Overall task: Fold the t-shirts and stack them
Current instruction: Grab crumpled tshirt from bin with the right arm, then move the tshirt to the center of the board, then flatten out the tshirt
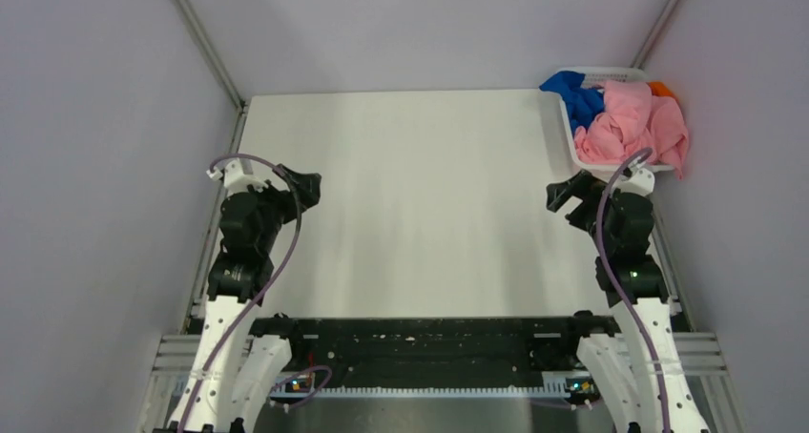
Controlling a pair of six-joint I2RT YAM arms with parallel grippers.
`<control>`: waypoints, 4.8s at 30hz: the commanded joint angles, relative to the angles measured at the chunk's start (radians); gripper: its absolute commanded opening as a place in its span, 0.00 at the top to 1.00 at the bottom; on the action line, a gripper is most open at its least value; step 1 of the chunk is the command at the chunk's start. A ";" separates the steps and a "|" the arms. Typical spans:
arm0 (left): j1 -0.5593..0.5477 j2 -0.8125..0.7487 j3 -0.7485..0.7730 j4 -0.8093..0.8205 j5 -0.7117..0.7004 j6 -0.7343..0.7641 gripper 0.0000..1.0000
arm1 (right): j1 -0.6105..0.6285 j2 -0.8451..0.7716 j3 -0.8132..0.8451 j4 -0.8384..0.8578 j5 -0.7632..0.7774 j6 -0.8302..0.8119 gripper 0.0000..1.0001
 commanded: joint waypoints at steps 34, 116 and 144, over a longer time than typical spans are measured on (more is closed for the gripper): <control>0.001 0.301 0.025 0.270 -0.017 -0.021 0.01 | -0.291 1.371 1.094 -0.153 0.297 -0.268 0.25; 0.060 0.382 0.053 -0.248 -0.209 -0.195 0.01 | 1.147 1.061 0.516 -0.093 0.143 -0.162 0.20; 0.060 0.478 0.063 -0.273 -0.137 -0.183 0.01 | 0.664 0.733 0.196 -0.274 0.421 0.062 1.00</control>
